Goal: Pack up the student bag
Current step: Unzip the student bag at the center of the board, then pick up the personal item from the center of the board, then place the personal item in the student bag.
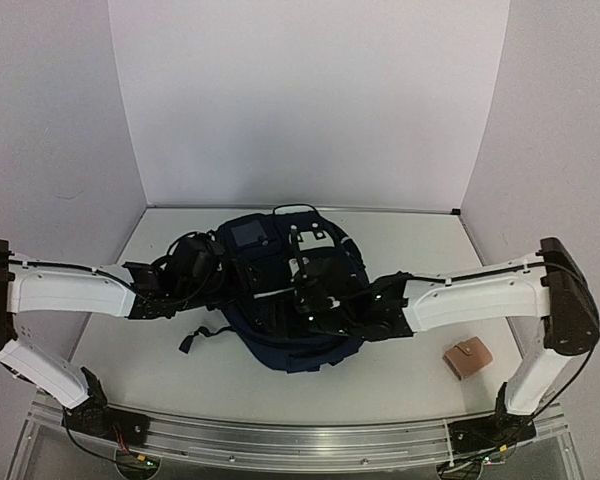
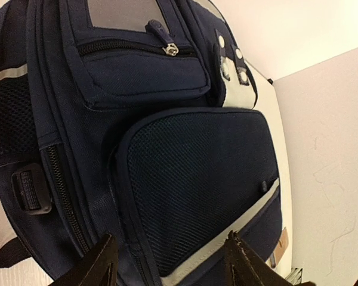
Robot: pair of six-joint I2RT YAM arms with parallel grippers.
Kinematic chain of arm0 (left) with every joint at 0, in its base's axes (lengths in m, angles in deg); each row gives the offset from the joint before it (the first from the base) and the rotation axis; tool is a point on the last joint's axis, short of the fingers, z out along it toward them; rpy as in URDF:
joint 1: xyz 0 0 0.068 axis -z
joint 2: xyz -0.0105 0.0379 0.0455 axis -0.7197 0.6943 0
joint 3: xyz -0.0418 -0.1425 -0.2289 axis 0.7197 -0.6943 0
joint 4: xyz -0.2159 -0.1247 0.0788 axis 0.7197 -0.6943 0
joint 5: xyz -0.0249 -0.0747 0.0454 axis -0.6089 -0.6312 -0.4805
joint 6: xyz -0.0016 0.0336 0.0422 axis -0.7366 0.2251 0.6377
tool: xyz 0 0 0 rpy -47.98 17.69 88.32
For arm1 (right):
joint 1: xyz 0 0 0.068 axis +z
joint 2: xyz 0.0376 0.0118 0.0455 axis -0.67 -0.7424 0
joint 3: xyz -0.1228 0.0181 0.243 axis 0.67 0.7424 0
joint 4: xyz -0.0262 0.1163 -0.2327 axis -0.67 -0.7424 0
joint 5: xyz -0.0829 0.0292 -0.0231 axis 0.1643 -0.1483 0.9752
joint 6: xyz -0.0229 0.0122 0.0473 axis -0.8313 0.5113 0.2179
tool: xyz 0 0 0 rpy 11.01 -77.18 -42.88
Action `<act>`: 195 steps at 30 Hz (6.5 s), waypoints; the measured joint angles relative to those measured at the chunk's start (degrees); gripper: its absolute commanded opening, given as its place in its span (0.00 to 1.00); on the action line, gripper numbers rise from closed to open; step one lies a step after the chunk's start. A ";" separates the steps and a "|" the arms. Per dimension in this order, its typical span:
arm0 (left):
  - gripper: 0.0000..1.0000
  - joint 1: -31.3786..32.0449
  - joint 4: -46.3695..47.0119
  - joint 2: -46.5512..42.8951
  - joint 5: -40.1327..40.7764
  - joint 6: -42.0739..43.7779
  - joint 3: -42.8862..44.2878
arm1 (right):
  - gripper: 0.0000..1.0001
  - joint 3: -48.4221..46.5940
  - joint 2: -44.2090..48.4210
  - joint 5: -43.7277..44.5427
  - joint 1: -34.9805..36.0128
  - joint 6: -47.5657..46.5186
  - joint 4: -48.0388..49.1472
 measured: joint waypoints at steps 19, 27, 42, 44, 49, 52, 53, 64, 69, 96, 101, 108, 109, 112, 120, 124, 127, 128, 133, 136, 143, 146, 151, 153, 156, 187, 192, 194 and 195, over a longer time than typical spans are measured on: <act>0.95 9.61 -20.03 14.16 -6.42 50.69 25.20 | 0.98 23.73 25.89 4.18 -31.91 4.82 -4.22; 0.92 11.66 -25.46 21.05 -1.77 61.15 30.98 | 0.98 32.15 31.80 2.98 -47.39 12.48 -7.79; 0.00 12.42 -21.75 23.58 8.83 65.17 30.83 | 0.95 37.56 40.74 -0.64 -58.35 22.61 -22.72; 0.00 12.05 -20.15 23.14 8.82 64.95 29.71 | 0.94 38.02 40.75 -2.41 -58.35 23.16 -24.25; 0.00 9.88 -17.42 19.99 6.97 63.81 28.30 | 0.89 38.53 40.74 -5.29 -58.35 23.89 -29.59; 0.00 8.28 -16.36 17.64 5.50 62.74 27.70 | 0.87 38.83 40.66 -6.54 -58.35 23.93 -31.36; 0.00 7.72 -16.02 17.03 5.11 62.47 27.46 | 0.87 39.06 40.40 -6.93 -58.35 23.93 -31.67; 0.00 5.48 -14.66 15.33 2.20 58.82 25.51 | 0.63 39.71 35.11 -11.03 -56.88 21.95 -29.45; 0.00 4.64 -14.69 14.55 0.95 56.68 25.48 | 0.62 36.66 29.52 -13.79 -50.52 21.58 -23.35; 0.00 -0.35 -17.35 11.05 -6.79 44.60 24.11 | 0.62 31.73 21.33 -18.41 -48.65 5.29 -13.46; 0.00 -0.53 -17.87 10.70 -7.00 43.96 24.11 | 0.54 32.93 21.15 -24.84 -49.34 -0.04 -12.88; 0.00 -0.67 -18.11 10.23 -7.90 43.16 24.12 | 0.41 32.73 15.93 -29.34 -50.00 -4.71 -9.49; 0.00 -0.72 -18.23 10.02 -7.96 43.11 24.11 | 0.40 32.71 15.63 -29.59 -50.16 -5.20 -9.08; 0.00 -0.84 -18.56 9.50 -8.05 43.07 24.11 | 0.34 32.71 14.96 -30.82 -50.75 -6.26 -7.93; 0.00 -1.06 -19.06 9.07 -9.23 43.19 24.11 | 0.01 32.71 14.15 -34.38 -51.54 -6.80 -5.10; 0.00 -1.16 -18.99 8.90 -10.73 43.69 24.12 | 0.00 32.73 15.99 -35.33 -51.67 -5.75 -4.96; 0.00 -1.32 -18.78 8.75 -12.72 44.67 24.11 | 0.00 32.76 18.58 -35.54 -51.66 -4.32 -5.62; 0.00 -1.34 -18.76 8.70 -13.20 45.00 24.12 | 0.00 32.76 19.93 -35.37 -51.66 -3.90 -6.25; 0.00 -1.59 -19.52 8.66 -13.54 46.46 24.90 | 0.00 32.01 27.75 -34.77 -51.70 -1.81 -12.95; 0.00 -1.88 -20.67 8.67 -12.67 46.60 26.36 | 0.00 29.19 32.55 -35.79 -51.70 -0.96 -17.98; 0.00 -2.68 -22.06 9.95 -13.73 47.76 29.70 | 0.00 23.15 38.18 -46.44 -49.05 1.90 -22.10; 0.00 -2.73 -22.03 10.36 -16.34 48.88 30.06 | 0.00 22.39 38.24 -50.49 -45.37 4.43 -21.51; 0.00 -3.10 -21.72 10.42 -20.86 50.35 30.08 | 0.00 22.33 36.49 -55.78 -40.28 10.91 -16.01; 0.00 -3.15 -21.48 10.42 -21.97 50.69 30.08 | 0.00 22.33 35.21 -57.09 -39.02 13.43 -12.85; 0.00 -3.20 -21.16 10.42 -23.46 50.79 30.08 | 0.00 21.76 32.20 -58.17 -37.58 16.62 -9.12; 0.00 -3.74 -14.15 10.90 -35.28 45.16 28.13 | 0.00 15.86 14.26 -18.60 -23.68 51.45 14.62; 0.00 -3.80 -13.42 11.04 -35.49 43.72 27.96 | 0.11 12.41 8.48 -12.50 -21.65 52.13 16.03; 0.00 -3.90 -12.48 11.11 -35.60 43.02 27.58 | 0.25 11.31 7.34 -10.35 -20.65 51.81 16.15; 0.00 -3.90 -11.95 11.14 -35.70 42.65 27.31 | 0.32 10.88 7.00 -9.53 -20.12 51.45 16.24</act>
